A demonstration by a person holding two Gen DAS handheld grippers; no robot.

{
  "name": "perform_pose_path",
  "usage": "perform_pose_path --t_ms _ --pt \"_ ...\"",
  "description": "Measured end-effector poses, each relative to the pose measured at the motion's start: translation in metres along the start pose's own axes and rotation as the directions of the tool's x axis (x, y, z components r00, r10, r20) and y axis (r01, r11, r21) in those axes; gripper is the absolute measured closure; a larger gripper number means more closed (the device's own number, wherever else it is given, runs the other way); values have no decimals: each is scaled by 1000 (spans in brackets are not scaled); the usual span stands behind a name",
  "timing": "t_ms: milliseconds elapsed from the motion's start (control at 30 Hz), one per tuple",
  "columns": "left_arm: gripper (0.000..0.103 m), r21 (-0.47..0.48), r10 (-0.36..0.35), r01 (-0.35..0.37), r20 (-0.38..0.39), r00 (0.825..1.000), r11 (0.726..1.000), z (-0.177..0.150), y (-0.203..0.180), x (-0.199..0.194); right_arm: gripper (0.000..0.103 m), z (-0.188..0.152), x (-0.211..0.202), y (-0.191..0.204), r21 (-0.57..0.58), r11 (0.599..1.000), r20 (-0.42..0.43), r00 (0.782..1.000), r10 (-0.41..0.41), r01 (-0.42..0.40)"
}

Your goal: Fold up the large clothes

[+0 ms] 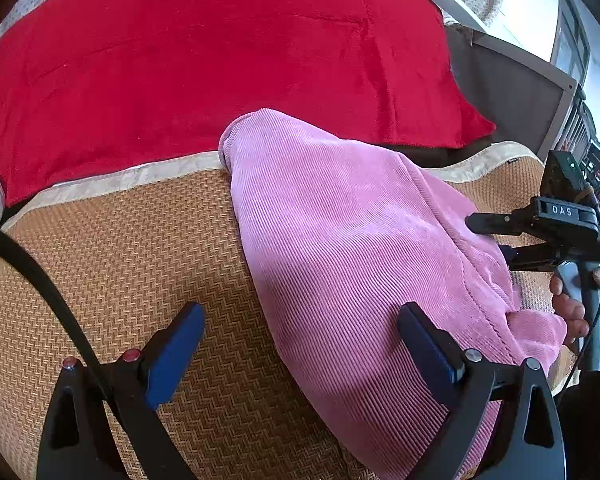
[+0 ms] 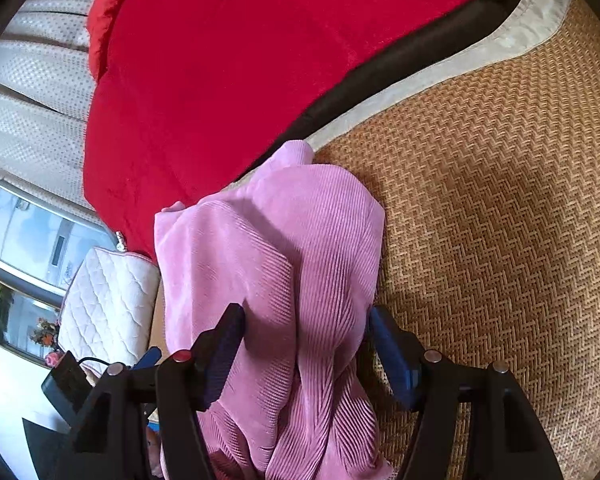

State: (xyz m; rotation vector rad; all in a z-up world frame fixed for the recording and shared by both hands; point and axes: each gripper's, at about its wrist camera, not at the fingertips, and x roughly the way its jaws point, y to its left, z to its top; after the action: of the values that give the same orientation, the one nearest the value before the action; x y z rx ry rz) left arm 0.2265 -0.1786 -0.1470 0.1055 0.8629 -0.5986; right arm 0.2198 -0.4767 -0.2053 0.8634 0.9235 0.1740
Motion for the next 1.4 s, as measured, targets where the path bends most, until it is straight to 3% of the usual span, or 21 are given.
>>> perform_pose_path --t_ms 300,500,667,833,1100,1200,1233,1400 --pt "5 -24 -33 32 -17 999 999 0 2 11 28 1 3 -13 -4 999 -17 999 34 -34" --pt "5 -49 -100 97 -42 994 994 2 3 21 28 4 10 -16 -17 997 -53 996 79 -80" --pt "5 -105 -243 233 -96 965 967 2 4 32 28 6 20 -12 -43 991 -87 989 121 -125" --pt "5 -165 -304 285 -101 947 944 3 14 40 26 1 32 2 -69 983 -131 978 163 -173" --pt "5 -261 -380 347 -87 921 901 1 35 49 26 -7 45 19 -68 982 -116 979 170 -179" --pt "13 -299 -399 366 -55 915 881 0 45 45 26 -12 47 25 -61 982 -99 980 174 -180" --pt "20 -299 -397 366 -48 917 881 0 47 44 27 -13 47 26 -59 982 -95 980 173 -179" --pt "30 -284 -395 375 -14 919 882 3 60 32 28 -18 48 36 -54 981 -89 979 182 -187"
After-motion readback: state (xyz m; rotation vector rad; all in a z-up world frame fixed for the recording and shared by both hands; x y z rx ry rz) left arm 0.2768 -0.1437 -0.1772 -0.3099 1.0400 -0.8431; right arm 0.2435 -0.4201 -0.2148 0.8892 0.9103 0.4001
